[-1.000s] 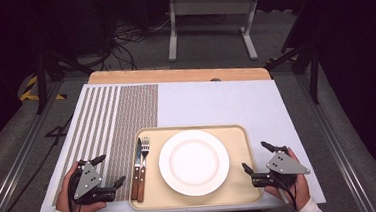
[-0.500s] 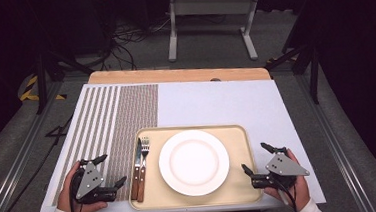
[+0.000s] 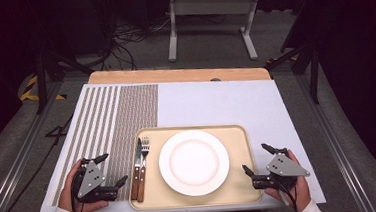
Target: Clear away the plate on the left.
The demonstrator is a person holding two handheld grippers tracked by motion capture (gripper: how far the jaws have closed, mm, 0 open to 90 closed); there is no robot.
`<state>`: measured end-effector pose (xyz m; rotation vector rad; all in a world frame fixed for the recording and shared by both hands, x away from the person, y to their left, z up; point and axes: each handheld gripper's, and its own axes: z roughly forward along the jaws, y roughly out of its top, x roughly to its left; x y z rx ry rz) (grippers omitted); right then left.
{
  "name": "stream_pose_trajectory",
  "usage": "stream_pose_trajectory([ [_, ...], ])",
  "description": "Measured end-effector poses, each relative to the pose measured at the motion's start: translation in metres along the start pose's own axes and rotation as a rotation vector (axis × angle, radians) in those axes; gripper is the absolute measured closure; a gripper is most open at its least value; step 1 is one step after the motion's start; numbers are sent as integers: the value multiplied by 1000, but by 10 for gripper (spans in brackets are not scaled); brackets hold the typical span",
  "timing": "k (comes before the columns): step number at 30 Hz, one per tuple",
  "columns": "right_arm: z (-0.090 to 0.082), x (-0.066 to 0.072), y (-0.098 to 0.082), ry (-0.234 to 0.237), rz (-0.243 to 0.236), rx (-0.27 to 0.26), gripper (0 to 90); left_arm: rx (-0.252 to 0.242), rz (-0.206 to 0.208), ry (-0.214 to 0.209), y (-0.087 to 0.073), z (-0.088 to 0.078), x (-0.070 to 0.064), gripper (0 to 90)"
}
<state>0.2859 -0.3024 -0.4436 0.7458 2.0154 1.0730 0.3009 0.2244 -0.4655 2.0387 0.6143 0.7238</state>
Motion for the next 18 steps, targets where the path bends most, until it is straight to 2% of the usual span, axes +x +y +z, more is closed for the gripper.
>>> stream_pose_trajectory([
  [18,1,-1,-1,-8,3,11,105,13,-1,3,1,2,0,100],
])
